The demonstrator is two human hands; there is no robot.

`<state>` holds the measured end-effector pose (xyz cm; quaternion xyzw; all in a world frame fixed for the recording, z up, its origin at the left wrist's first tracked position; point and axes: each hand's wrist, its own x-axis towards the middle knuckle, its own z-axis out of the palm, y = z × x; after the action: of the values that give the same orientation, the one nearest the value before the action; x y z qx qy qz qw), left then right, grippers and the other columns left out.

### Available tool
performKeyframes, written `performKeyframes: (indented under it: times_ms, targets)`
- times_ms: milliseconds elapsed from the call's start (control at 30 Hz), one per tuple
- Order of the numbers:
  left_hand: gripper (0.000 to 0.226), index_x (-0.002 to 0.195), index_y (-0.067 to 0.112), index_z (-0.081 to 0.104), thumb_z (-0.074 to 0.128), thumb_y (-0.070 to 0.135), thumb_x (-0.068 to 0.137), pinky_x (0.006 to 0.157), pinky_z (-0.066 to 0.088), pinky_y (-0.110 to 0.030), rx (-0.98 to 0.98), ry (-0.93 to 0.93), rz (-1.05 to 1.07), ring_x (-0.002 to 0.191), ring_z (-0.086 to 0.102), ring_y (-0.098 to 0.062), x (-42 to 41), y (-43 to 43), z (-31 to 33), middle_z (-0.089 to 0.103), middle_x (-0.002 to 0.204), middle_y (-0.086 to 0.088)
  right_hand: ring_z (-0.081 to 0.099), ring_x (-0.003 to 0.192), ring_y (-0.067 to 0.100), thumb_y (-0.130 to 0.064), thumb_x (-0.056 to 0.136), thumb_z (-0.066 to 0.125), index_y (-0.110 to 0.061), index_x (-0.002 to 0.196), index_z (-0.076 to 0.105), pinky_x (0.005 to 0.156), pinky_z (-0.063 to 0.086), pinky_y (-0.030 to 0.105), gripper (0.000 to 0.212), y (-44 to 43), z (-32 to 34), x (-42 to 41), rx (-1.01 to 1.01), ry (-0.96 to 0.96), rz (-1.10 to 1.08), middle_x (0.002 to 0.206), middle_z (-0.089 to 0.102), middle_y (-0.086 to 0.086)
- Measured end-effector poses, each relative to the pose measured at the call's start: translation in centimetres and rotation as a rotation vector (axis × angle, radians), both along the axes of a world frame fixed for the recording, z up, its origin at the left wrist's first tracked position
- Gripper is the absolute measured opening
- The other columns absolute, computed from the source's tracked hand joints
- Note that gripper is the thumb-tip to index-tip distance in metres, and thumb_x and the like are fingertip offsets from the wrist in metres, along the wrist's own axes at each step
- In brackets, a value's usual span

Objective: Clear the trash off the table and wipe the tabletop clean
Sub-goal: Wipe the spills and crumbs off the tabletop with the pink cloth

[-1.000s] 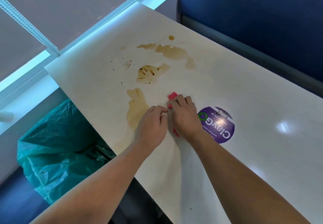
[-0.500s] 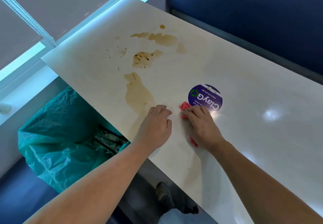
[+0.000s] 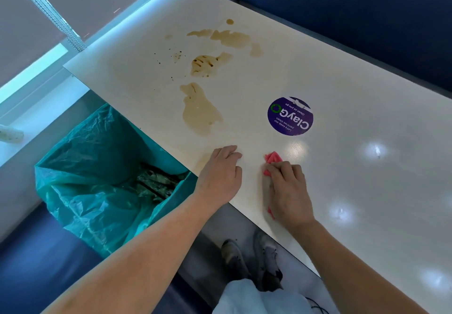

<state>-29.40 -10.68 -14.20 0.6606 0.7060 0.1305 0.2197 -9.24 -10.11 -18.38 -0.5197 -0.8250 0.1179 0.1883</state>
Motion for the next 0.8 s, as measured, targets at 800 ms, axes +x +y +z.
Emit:
performKeyframes:
  times_ms: [800]
  targets:
    - [0.044,0.138,0.015,0.059,0.039,0.017,0.1,0.114,0.027,-0.022,0.091,0.026,0.181,0.132,0.04,-0.015,-5.7,2.0,0.1,0.051,0.145,0.003,0.048,0.101,0.038,0.003,0.063,0.066,-0.001,0.12,0.062,0.089,0.043,0.044,0.058,7.2,2.3,-13.4,-0.165,-0.072,-0.132,0.121,0.055,0.017]
